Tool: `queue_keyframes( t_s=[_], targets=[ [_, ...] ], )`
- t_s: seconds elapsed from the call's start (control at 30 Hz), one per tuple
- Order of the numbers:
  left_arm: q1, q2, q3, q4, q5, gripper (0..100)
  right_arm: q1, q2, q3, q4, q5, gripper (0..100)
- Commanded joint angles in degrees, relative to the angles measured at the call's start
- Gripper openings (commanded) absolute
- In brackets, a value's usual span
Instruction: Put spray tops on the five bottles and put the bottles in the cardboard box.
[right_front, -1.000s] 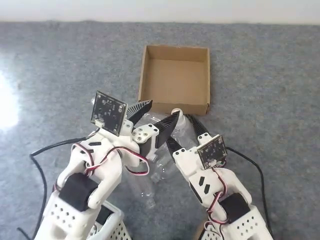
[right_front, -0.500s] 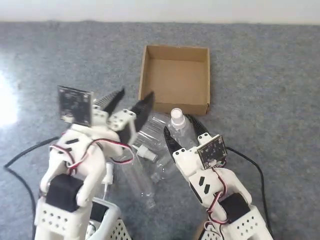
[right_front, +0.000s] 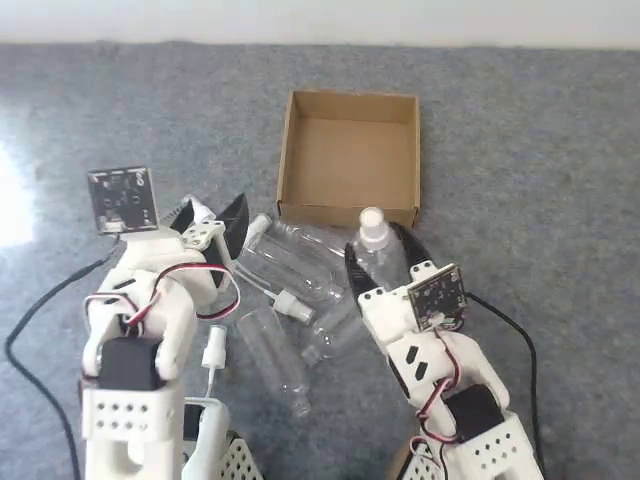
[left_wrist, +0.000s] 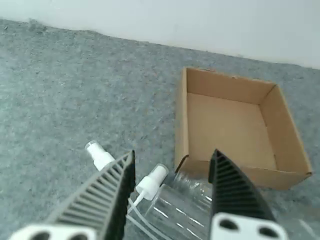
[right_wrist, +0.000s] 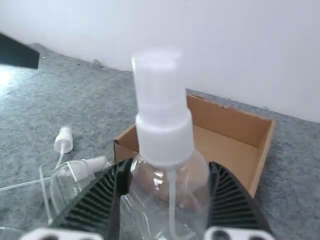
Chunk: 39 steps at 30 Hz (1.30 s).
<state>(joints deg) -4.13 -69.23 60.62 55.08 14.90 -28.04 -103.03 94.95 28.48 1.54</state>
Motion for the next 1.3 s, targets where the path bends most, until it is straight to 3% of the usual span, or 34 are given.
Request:
queue_keyframes(
  t_s=[0.0, 0.2, 0.6, 0.9, 1.27],
  targets=[
    [-0.7, 0.2, 4.4, -6.4, 0.8, 23, 2.1, -0.9, -3.1, 0.4, 0.8, 12.8],
    [-4.7, 0.2, 10.1, -14.5, 0.8, 23, 2.4, -0.8, -7.3, 0.4, 0.8, 12.8],
    [-6.1, 0.2, 15.3, -21.4, 0.8, 23, 2.3, 1.9, -18.1, 0.3, 1.0, 12.8],
    [-6.2, 0.2, 15.6, -21.7, 0.8, 23, 2.2, 29.1, -37.7, -1.0, 1.0, 12.9],
    [-6.2, 0.2, 15.7, -21.7, 0.8, 23, 2.2, 60.0, -47.6, -23.4, 0.5, 12.9]
  ],
)
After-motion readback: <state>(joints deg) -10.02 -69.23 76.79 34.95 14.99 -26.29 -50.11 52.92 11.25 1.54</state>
